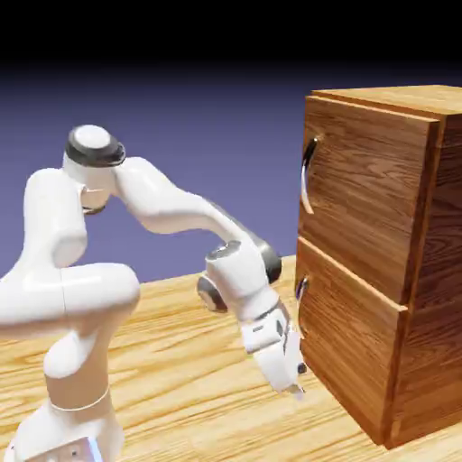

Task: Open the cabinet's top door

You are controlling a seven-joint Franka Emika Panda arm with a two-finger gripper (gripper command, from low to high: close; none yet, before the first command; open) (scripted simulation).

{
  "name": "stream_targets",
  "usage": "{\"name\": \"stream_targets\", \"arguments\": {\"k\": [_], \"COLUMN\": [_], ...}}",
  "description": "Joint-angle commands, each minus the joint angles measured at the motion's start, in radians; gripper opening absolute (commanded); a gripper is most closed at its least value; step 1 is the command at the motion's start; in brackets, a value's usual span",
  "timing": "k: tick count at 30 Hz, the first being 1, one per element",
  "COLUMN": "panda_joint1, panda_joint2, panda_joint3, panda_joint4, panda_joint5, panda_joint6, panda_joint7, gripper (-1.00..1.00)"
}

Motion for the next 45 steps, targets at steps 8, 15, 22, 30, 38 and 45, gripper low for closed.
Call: {"name": "stream_targets", "arguments": {"k": [8, 15, 22, 30, 38, 45], "panda_joint1": [0.274, 0.452, 0.282, 0.417, 0.402, 0.275], "panda_joint2": [0.290, 0.477, 0.447, 0.452, 0.425, 0.339], "panda_joint3": [-0.259, -0.427, -0.388, -0.554, -0.786, -0.993], "panda_joint4": [0.009, 0.015, 0.145, -0.118, -0.273, -0.315], "panda_joint5": [0.328, 0.540, 0.616, 0.575, 0.411, 0.215], "panda_joint6": [-0.070, -0.116, -0.154, -0.500, -0.848, -1.152], "panda_joint7": [-0.153, -0.251, -0.274, -0.413, -0.524, -0.630], "gripper": [0.00, 0.00, -1.00, -1.00, -1.00, -1.00]}}
